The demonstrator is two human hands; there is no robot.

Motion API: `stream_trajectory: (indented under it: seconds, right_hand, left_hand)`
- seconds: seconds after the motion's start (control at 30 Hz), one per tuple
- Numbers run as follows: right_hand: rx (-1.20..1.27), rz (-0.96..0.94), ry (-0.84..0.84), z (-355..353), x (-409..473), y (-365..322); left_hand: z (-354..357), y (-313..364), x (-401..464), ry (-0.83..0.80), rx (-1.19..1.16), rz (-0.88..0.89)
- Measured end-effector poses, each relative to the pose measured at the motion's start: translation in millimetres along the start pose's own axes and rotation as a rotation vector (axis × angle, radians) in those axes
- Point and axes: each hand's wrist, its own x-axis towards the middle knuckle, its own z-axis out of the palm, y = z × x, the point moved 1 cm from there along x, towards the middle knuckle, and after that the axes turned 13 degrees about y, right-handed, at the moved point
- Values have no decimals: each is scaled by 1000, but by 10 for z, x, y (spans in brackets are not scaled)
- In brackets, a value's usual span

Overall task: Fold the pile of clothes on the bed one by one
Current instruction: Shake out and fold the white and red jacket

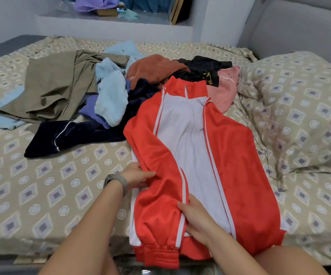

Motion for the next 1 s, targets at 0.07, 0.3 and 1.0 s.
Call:
stream_trajectory:
  seconds: [0.07,0.3,1.0]
  right_hand:
    - [-198,8,-19,-35,-17,-6]
    - [-643,-227,32,-98,203,-377]
    - [-421,-635,97,1037,2154,-2606]
  left_hand:
    - [17,-54,-42,54,71,29]
    - [30,36,32,191,-224,-25]
    - [-218,535,1051,419,-390,433]
